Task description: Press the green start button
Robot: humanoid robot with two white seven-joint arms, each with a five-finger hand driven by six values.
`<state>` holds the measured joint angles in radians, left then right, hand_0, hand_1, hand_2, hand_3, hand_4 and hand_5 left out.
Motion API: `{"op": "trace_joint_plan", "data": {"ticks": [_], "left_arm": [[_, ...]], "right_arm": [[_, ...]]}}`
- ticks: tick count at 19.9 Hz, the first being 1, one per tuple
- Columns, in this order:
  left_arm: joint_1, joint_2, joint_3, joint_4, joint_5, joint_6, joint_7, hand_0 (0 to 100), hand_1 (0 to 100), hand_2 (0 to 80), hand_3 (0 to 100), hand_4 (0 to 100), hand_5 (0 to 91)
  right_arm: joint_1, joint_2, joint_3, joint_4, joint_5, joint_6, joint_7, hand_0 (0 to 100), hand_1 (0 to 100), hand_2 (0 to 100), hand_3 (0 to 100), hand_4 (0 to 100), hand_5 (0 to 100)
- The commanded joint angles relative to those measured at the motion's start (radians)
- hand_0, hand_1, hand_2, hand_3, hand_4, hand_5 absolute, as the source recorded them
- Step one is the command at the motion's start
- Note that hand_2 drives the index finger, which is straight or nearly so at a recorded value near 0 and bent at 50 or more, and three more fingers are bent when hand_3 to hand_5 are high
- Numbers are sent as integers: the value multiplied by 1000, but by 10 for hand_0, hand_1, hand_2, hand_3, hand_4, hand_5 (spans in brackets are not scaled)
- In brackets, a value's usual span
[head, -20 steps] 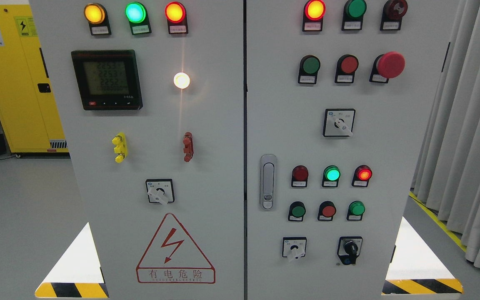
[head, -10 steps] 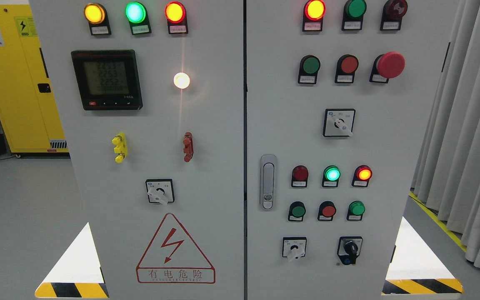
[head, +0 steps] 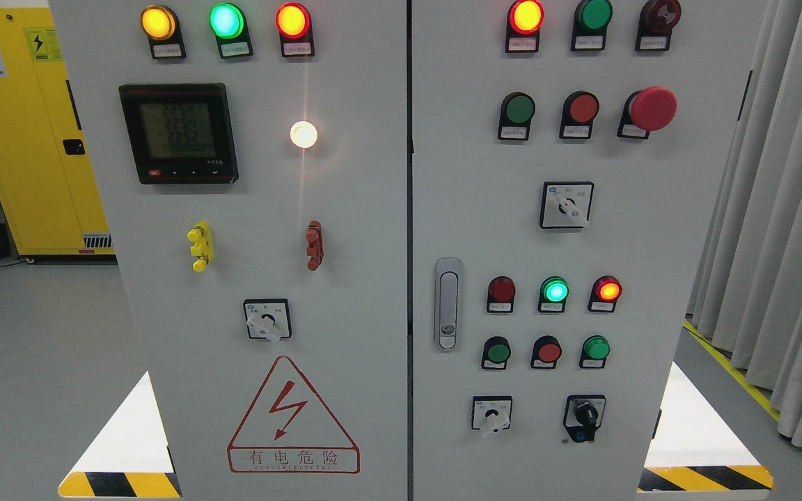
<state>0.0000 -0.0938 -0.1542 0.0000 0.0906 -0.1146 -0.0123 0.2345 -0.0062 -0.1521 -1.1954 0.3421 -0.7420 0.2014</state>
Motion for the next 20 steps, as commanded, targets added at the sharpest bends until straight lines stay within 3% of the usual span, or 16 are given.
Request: {"op": "trace_joint_plan", "data": {"ticks": [1, 2, 7, 12, 17, 20], "left_arm": [[5, -9, -1, -28, 0, 0, 0, 120, 556, 0, 0, 0, 0], [5, -9, -1, -28, 0, 0, 0, 120, 556, 0, 0, 0, 0], [5, -9, -1, -28, 0, 0, 0, 120, 556, 0, 0, 0, 0], [5, -9, -1, -28, 0, 0, 0, 120, 556, 0, 0, 0, 0], [5, -9, -1, -28, 0, 0, 0, 120, 556, 0, 0, 0, 0], [5, -9, -1, -28, 0, 0, 0, 120, 556, 0, 0, 0, 0]], "right_arm": [[-33, -50, -24, -181, 115, -69, 0, 227, 587, 0, 529, 540, 420], [-43, -60, -26, -187, 126, -77, -2, 225, 619, 0, 604, 603, 503], [-90, -101, -56, -237, 210, -77, -3, 206, 689, 0, 653, 683, 603], [-142, -101, -141, -323, 380, -80, -10, 168, 714, 0, 674, 710, 665], [-204, -95, -149, -354, 472, -79, -11, 168, 758, 0, 716, 737, 734], [-256, -95, -146, -397, 514, -76, -11, 115, 764, 0, 705, 746, 793]]}}
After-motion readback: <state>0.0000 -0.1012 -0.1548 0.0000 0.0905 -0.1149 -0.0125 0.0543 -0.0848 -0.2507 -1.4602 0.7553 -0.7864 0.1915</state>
